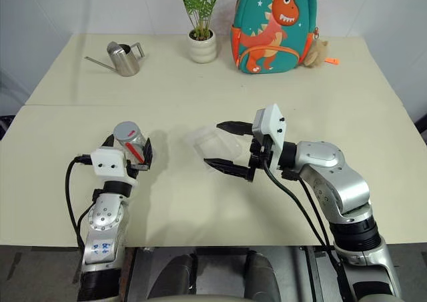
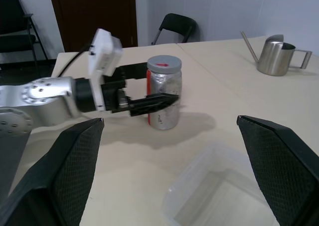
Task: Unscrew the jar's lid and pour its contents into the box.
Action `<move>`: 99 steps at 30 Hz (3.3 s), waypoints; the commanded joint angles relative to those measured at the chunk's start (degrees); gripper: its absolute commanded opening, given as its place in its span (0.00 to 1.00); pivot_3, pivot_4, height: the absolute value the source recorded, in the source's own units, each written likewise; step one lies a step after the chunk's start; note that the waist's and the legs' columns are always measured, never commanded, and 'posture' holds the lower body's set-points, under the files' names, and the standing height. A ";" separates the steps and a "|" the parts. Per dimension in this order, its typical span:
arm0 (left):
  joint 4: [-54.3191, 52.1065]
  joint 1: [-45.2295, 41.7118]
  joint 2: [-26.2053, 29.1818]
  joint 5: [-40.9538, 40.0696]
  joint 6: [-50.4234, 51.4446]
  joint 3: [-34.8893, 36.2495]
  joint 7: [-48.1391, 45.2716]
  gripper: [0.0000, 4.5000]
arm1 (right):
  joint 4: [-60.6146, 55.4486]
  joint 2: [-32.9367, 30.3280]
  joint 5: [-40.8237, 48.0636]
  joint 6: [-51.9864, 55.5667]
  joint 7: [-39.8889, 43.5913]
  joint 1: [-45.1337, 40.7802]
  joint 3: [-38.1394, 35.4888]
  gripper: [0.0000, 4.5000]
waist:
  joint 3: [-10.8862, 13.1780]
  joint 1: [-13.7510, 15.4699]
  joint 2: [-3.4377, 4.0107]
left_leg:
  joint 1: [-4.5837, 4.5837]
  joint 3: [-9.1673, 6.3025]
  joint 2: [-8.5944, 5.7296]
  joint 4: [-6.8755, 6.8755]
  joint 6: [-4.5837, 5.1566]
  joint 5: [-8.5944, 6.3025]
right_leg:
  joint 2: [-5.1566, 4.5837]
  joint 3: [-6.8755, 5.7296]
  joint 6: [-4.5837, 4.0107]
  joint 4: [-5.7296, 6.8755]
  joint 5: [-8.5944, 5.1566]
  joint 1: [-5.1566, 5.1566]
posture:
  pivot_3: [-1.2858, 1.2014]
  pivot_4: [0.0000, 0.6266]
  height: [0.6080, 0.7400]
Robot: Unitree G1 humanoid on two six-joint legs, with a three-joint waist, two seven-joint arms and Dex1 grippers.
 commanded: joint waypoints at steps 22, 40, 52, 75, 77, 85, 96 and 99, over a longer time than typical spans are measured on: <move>0.02 -0.52 -0.88 -3.12 -0.78 -1.60 0.91 0.45 | -1.05 0.79 0.44 -1.99 -1.77 1.23 -1.25 1.00 | 0.00 -0.06 0.00 | 0.01 0.00 0.00 0.00 -0.01 -0.02 | 0.00 0.00 0.01 0.00 0.00 0.00 | 0.52 0.24 1.00; 7.14 -16.54 25.99 -31.30 15.40 -3.48 -47.20 0.45 | 3.37 12.85 -0.08 5.38 -9.26 -16.86 4.46 1.00 | 0.02 -1.67 0.04 | -0.03 0.06 0.12 -0.12 -0.05 0.02 | 0.13 0.05 -0.16 0.39 0.01 -0.29 | 0.52 0.24 1.00; 6.71 -22.60 26.54 -31.79 18.93 -6.66 -53.95 0.45 | 12.35 19.76 -7.41 6.03 -11.22 -24.06 11.19 1.00 | 0.02 -1.78 0.03 | -0.68 0.20 0.13 -0.07 -0.21 0.12 | 0.18 0.14 -0.07 0.45 0.01 -0.93 | 0.52 0.24 1.00; 3.95 -19.63 26.29 -31.78 19.38 -5.17 -53.23 0.45 | 16.46 19.24 -10.06 4.17 -8.99 -23.29 8.71 0.87 | 0.02 -1.81 0.03 | -0.67 0.20 0.16 -0.06 -0.15 0.11 | 0.23 0.20 -0.07 0.53 0.01 -0.97 | 0.52 0.24 1.00; 3.85 -19.40 26.40 -31.88 19.38 -5.03 -53.22 0.45 | 16.25 19.16 -9.82 4.20 -8.54 -23.18 8.51 0.71 | 0.02 -1.82 0.03 | -0.67 0.20 0.16 -0.05 -0.16 0.11 | 0.23 0.20 -0.07 0.53 0.01 -0.96 | 0.52 0.24 1.00; 4.83 -20.28 26.68 -32.55 18.75 -4.59 -54.66 0.45 | 15.97 19.30 -9.36 3.90 -6.13 -22.13 9.56 0.57 | 0.02 -1.81 0.03 | -0.67 0.20 0.16 -0.05 -0.16 0.11 | 0.24 0.21 -0.07 0.54 0.01 -0.96 | 0.52 0.24 1.00; 12.68 -31.34 31.36 -37.55 21.24 -7.58 -74.35 0.45 | 22.30 11.31 0.48 3.49 25.54 -34.39 8.57 0.57 | 0.02 -1.87 0.03 | -0.66 0.20 0.17 0.02 -0.09 0.13 | 0.28 0.23 -0.04 0.56 0.07 -0.94 | 0.52 0.24 1.00; 12.89 -32.76 30.66 -38.23 19.25 -8.49 -78.93 0.45 | 24.56 10.37 -0.84 2.07 30.43 -36.76 10.09 0.57 | 0.02 -2.18 0.03 | -0.63 0.23 0.22 -0.01 -0.10 0.13 | 0.36 0.31 -0.04 0.54 0.07 -0.94 | 0.52 0.24 1.00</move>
